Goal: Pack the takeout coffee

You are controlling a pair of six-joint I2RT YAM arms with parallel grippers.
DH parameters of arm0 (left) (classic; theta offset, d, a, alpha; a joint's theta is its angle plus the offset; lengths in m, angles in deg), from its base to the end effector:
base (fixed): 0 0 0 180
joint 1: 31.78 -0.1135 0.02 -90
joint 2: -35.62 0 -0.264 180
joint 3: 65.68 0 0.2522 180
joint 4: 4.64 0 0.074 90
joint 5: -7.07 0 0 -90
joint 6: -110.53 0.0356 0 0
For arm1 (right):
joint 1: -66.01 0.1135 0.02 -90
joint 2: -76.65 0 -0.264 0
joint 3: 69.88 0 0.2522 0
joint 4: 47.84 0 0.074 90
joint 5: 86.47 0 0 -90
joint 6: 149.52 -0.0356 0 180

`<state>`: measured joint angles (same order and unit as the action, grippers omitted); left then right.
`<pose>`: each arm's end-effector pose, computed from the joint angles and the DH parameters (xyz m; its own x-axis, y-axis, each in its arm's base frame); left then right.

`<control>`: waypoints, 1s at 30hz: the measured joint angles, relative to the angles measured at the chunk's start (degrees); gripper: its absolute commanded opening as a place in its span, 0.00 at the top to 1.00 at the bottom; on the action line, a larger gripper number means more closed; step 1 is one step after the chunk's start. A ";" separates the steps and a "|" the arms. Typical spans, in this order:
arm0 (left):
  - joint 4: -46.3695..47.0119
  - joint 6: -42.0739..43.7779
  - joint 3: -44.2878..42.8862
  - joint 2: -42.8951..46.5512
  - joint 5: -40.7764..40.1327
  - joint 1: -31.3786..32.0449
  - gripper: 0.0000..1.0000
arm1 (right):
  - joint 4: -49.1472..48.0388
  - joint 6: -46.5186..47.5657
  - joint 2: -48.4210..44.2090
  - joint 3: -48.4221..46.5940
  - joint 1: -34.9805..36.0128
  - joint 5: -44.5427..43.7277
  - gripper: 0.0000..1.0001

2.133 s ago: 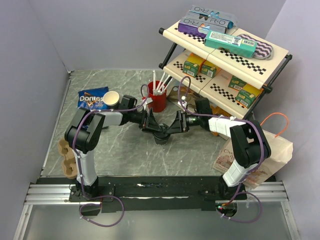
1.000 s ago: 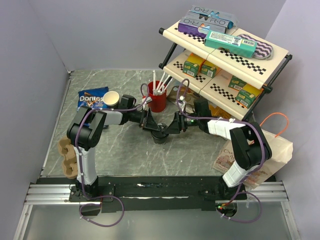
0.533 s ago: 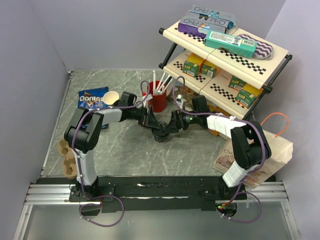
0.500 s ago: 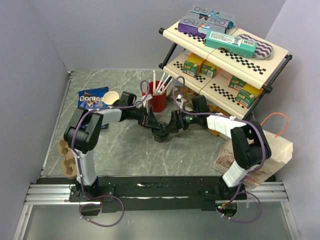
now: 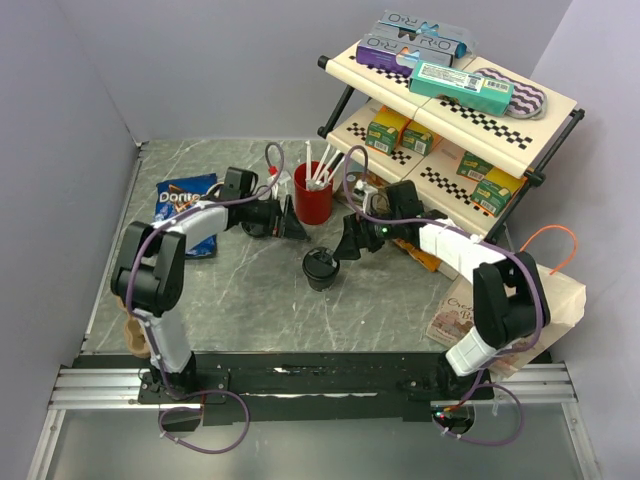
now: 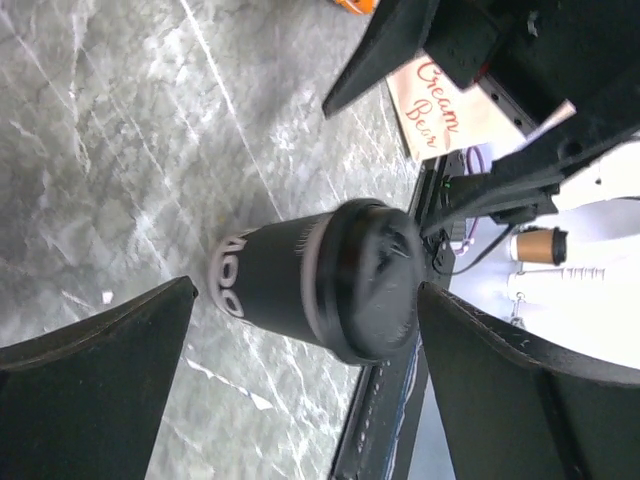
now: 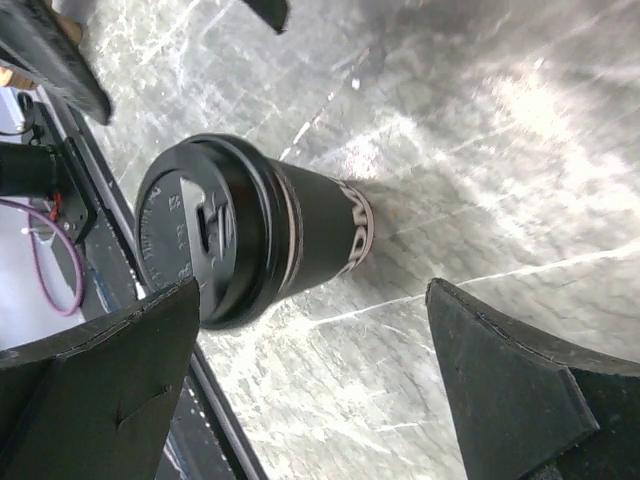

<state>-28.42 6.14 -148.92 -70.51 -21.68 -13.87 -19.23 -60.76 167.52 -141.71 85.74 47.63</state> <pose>0.3598 -0.1491 0.2027 -0.8495 0.1489 -0.5062 0.5258 0.3197 -0.7883 0.3018 0.1345 0.2216 -0.7103 -0.2382 -0.6624 -0.6685 0.5230 0.5288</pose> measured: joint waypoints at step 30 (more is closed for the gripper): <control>-49.57 19.61 0.85 30.86 -61.22 -36.41 0.35 | 21.22 10.14 -9.38 -12.94 2.69 -5.16 0.04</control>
<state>-77.99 25.74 -148.06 -39.64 -82.90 -50.28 1.99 -50.62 158.14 -154.65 88.42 42.47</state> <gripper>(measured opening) 0.713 0.971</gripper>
